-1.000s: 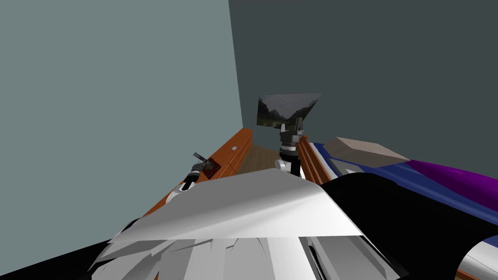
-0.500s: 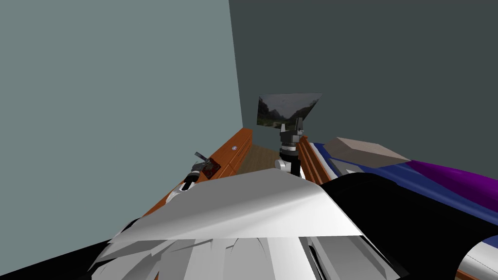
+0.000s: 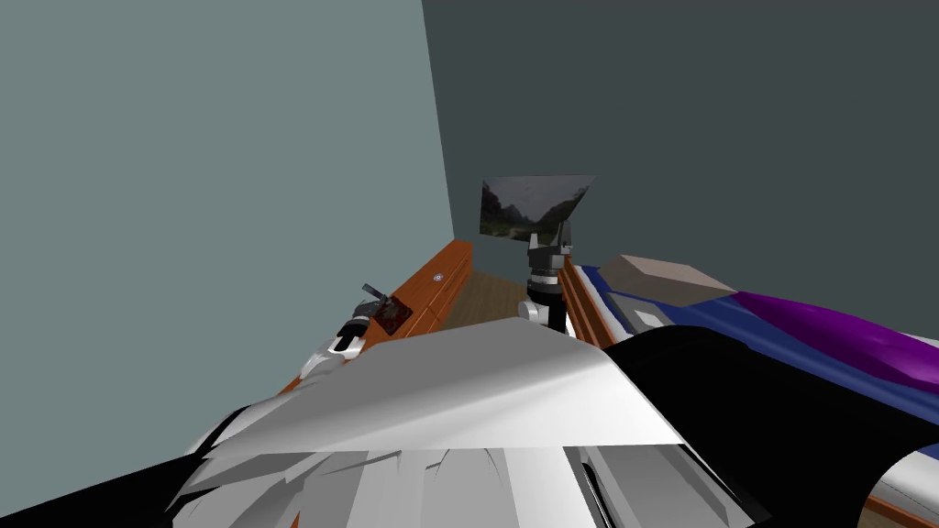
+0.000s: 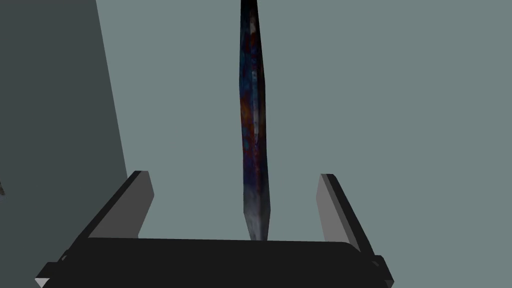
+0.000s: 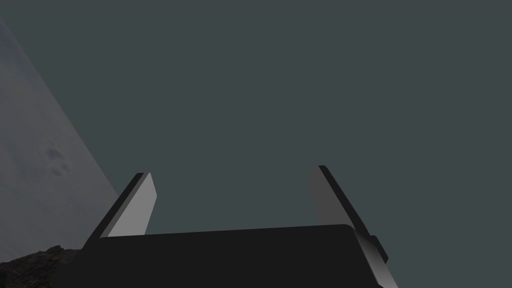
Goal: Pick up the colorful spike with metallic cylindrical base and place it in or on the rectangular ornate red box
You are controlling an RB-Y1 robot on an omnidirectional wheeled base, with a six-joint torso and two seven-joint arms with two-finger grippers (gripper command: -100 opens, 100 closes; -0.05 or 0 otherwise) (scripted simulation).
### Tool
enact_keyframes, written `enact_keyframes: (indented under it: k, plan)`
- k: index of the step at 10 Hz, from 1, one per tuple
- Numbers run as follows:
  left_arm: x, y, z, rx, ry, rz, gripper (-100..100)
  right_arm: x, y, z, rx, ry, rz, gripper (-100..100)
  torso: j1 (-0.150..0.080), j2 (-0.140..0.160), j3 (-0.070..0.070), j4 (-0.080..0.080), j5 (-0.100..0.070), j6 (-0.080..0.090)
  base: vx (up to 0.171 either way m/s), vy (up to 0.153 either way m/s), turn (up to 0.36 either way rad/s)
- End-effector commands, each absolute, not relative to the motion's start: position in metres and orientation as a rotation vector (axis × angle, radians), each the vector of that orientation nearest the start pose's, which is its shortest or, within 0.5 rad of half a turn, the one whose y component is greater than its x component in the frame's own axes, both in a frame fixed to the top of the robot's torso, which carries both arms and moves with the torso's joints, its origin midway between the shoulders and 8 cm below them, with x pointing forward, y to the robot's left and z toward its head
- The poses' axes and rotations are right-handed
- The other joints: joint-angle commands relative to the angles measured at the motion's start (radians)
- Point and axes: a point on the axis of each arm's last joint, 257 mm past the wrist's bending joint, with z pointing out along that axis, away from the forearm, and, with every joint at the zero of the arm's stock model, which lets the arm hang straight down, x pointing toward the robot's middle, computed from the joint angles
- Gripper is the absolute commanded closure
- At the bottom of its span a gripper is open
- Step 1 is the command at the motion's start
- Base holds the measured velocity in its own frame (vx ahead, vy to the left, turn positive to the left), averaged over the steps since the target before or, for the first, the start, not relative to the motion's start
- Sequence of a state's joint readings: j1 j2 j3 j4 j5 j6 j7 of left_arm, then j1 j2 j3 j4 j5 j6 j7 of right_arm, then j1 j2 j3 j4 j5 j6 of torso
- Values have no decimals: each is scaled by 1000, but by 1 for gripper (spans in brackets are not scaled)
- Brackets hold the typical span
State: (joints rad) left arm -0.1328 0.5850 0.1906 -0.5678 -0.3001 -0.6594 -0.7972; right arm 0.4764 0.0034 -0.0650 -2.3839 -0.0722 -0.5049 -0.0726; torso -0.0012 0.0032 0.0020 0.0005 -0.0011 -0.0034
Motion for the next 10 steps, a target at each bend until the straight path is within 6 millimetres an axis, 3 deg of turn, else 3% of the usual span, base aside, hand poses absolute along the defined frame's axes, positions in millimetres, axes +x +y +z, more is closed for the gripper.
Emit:
enact_keyframes:
  k: [1, 3, 4, 5, 10]
  plan:
    - [461, 568, -339, -146, 1741, 111, -100, 315, -299, 79, 607, 456, 1390, 0, 0, 0, 0, 0, 0, 0, -75, -51, -60]
    - [468, 579, -327, -155, 1738, 119, -100, 315, -299, 79, 607, 456, 1391, 0, 0, 0, 0, 0, 0, 0, -77, -51, -46]
    - [466, 576, -331, -151, 1739, 118, -100, 315, -299, 79, 607, 456, 1390, 0, 0, 0, 0, 0, 0, 0, -31, -22, -4]
    - [466, 577, -330, -153, 1739, 117, 0, 315, -299, 79, 607, 456, 1390, 0, 2, -2, -1, 0, 0, 0, -6, -4, 2]
    - [466, 577, -330, -153, 1739, 117, 0, 315, -299, 79, 607, 456, 1390, 0, 4, -5, -3, -1, 1, 0, 0, 0, 0]
